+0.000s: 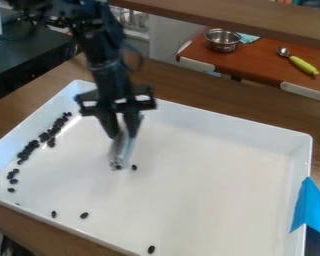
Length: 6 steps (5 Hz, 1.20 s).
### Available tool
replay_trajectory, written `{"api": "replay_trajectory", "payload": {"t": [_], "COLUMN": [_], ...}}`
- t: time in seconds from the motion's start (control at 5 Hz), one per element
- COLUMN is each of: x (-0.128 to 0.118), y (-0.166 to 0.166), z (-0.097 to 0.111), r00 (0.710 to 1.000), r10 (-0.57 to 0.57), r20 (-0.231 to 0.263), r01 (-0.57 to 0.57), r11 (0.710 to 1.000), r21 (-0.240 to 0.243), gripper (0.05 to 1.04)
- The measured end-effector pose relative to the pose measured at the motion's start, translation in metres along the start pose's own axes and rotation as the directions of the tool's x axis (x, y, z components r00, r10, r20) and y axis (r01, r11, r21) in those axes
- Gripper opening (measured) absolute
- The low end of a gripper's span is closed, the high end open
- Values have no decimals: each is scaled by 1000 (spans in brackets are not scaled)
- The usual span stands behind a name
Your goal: Sweep into pile
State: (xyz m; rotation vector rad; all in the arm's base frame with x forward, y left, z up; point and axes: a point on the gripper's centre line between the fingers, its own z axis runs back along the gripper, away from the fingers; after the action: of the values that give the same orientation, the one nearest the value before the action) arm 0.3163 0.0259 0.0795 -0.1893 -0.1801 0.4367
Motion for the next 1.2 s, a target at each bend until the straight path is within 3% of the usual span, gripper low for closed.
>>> {"api": "replay_trajectory", "payload": {"t": [0.2, 0.4, 0.6, 0.8, 1.2], "x": [-30, -69, -96, -122, -121], "y": [-39, -77, -112, -136, -144], "z": [-4, -4, -8, -21, -41], "r00": [997, 983, 973, 962, 958], "r10": [-71, -180, -232, -274, -285], "r20": [-39, -23, 5, 11, 21], "r01": [70, 178, 231, 274, 285], "r11": [997, 982, 971, 961, 959], "r21": [-37, -60, -66, -38, 6], "gripper": [339, 339, 339, 339, 339]}}
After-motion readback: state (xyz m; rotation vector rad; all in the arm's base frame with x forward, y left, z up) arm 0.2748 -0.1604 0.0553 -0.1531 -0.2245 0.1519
